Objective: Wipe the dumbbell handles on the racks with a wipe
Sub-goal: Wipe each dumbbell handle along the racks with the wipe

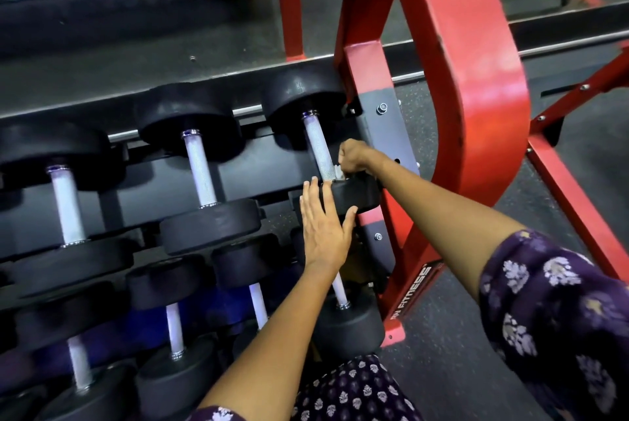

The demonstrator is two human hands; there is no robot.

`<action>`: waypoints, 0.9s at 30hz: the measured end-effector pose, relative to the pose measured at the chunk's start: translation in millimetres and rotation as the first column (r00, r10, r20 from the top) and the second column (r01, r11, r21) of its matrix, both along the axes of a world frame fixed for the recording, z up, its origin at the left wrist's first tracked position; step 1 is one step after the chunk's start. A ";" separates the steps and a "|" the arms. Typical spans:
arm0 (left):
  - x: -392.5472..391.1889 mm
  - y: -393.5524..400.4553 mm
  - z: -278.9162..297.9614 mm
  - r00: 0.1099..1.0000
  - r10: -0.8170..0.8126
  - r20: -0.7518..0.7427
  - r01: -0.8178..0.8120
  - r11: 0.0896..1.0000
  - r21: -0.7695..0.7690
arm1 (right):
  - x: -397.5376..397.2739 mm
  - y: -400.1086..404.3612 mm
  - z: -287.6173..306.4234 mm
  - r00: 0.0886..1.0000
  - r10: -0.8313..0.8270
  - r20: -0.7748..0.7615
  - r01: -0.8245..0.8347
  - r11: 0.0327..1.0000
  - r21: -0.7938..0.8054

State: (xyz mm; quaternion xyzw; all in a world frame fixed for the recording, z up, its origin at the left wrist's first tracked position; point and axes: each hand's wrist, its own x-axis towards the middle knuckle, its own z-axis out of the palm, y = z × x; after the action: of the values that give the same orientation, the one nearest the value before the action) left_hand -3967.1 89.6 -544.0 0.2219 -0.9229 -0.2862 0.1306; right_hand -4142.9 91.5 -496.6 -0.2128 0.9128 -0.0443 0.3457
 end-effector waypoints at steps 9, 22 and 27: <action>-2.3 -0.5 -6.6 0.999 0.012 -0.037 -0.013 0.999 -0.037 | -10.2 0.1 -5.3 0.987 0.012 0.158 -0.012 1.000 -0.006; -1.8 0.8 11.7 0.997 -0.003 0.077 0.000 0.999 0.039 | -15.2 4.1 12.1 0.964 -0.004 0.267 0.015 0.999 -0.040; -2.7 1.2 20.0 0.993 0.019 0.113 -0.028 0.997 0.077 | 1.5 1.6 7.8 0.974 -0.093 0.208 0.107 0.993 -0.055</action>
State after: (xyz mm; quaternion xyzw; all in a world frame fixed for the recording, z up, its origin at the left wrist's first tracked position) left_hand -3969.7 90.9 -524.0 0.2535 -0.9142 -0.3077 0.0731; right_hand -4141.4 93.1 -488.7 -0.1722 0.8799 -0.1136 0.4280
